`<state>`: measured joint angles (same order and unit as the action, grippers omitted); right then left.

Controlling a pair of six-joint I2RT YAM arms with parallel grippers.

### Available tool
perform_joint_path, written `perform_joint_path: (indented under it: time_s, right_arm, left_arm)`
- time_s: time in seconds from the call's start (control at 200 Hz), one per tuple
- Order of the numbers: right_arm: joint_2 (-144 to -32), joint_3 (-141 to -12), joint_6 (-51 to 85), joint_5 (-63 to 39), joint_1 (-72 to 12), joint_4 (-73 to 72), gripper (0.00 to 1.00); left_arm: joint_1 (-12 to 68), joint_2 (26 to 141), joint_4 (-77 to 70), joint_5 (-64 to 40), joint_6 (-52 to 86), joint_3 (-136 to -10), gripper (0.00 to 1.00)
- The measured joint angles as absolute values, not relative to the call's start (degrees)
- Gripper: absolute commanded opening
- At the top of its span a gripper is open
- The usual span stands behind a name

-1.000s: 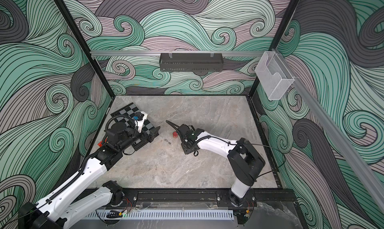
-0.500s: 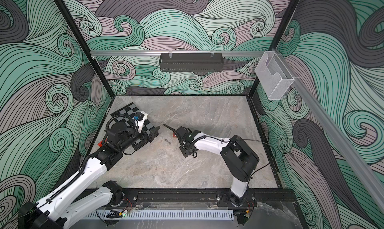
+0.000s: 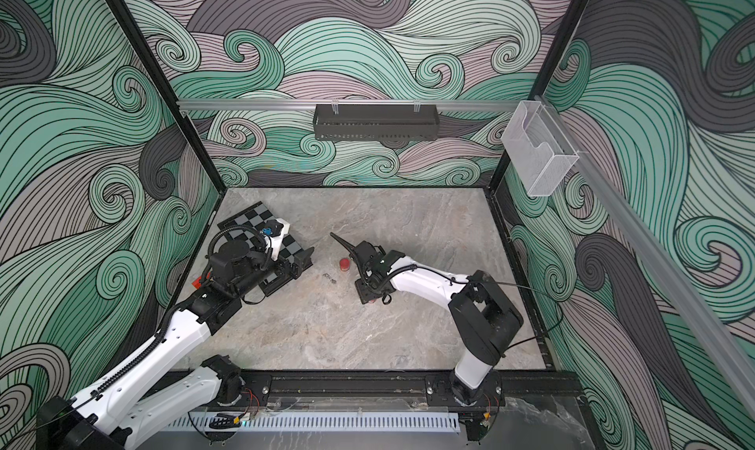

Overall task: Close the paint jar lid
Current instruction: Pick up the paint jar from the center of the board.

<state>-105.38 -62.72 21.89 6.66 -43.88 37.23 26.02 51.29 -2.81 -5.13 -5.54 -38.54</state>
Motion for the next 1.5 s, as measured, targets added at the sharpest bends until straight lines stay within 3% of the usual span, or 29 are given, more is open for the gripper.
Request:
perform_joint_path:
  time_s: [0.415,1.496]
  right_arm:
    - [-110.0,-64.03,23.68,5.23,-42.98,38.33,0.51]
    - [-111.35,-64.86,23.33,4.49,-42.96,38.35,0.35]
  left_arm:
    - [26.02,51.29,-2.81,-5.13,-5.54,-38.54,0.99]
    - [26.02,51.81,-2.9,-5.34,-5.54,-38.54,0.99]
